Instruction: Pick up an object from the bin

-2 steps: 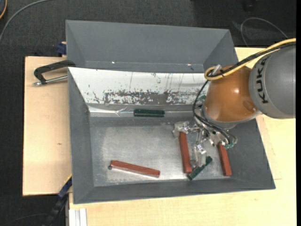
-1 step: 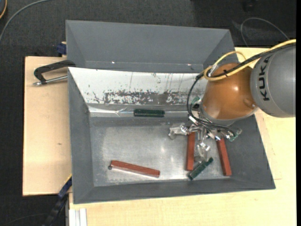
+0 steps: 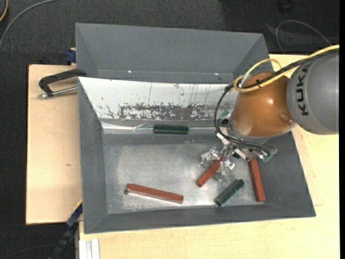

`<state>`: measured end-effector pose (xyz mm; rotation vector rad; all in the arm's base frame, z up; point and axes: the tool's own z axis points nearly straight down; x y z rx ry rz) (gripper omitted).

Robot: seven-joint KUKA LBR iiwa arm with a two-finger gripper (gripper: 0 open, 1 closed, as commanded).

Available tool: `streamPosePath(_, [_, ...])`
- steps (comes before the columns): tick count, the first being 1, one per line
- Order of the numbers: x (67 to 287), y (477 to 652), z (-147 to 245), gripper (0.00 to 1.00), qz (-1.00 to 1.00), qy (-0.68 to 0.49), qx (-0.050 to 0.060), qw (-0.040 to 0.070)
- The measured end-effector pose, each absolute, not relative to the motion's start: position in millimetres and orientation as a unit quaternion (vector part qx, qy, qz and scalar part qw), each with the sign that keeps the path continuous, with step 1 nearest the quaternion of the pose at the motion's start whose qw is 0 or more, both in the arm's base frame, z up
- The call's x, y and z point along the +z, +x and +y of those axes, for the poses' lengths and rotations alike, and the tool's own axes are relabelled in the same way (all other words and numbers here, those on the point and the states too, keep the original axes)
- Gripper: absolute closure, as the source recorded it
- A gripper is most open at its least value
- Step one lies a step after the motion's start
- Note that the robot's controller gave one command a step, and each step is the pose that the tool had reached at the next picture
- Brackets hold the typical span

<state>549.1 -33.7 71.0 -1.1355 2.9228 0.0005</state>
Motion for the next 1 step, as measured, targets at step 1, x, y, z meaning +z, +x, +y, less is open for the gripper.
streamPosePath(1, [214.2, 534.3, -22.1, 1.0, 0.934, -0.357, -0.002, 0.007])
